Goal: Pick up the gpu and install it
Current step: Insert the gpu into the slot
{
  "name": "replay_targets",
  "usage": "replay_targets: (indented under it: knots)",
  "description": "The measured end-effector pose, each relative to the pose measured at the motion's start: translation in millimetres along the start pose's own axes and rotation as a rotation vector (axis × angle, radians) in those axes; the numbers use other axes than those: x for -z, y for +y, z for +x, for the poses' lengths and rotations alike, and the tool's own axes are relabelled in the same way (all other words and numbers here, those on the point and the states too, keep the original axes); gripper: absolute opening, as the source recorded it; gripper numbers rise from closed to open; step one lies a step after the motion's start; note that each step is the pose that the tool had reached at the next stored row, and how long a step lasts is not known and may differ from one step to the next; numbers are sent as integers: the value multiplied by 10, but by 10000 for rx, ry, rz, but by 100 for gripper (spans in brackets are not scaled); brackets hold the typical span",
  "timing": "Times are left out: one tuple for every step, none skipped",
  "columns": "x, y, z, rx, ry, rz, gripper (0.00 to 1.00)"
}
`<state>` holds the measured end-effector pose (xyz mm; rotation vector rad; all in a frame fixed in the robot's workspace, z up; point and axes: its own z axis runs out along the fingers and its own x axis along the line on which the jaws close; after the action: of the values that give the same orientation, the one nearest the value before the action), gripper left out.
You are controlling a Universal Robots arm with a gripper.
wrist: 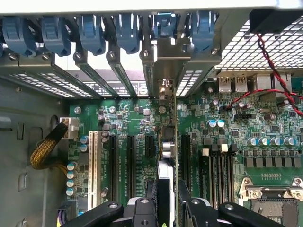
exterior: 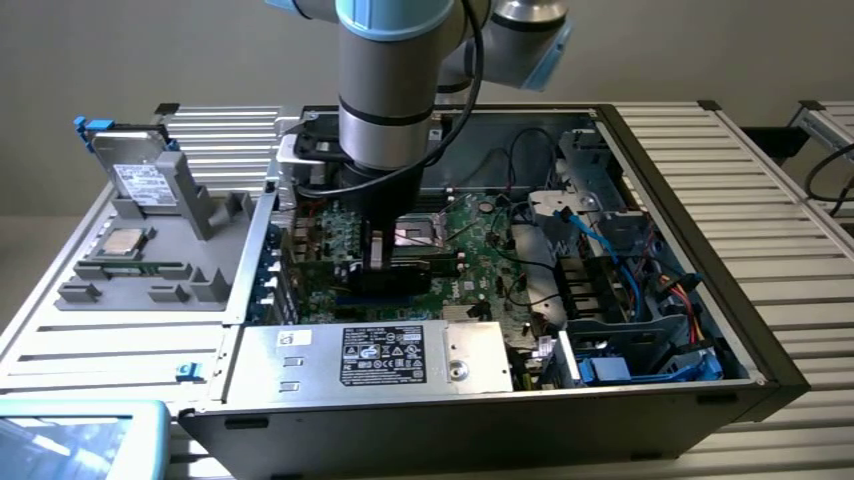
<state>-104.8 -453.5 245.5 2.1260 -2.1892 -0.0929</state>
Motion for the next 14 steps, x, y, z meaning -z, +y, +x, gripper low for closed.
replay_targets:
  knots:
    - [0,0,0,0,1,0,28]
    - [-1,0,0,-1,1,0,28]
    - [-1,0,0,0,0,0,28]
    - [-2,0,0,0,-1,0,28]
    - [-2,0,0,0,-1,0,28]
    - [-2,0,0,0,-1,0,28]
    - [-2,0,0,0,-1,0,28]
    - [-2,0,0,0,1,0,28]
    - [-3,0,0,0,1,0,28]
    - [-5,-1,-1,0,5,1,28]
    - [-4,0,-8,-2,11,1,28]
    - [-4,0,-13,-2,13,1,28]
    - [-4,0,-13,-2,13,1,28]
    - [-5,0,-13,-1,13,1,28]
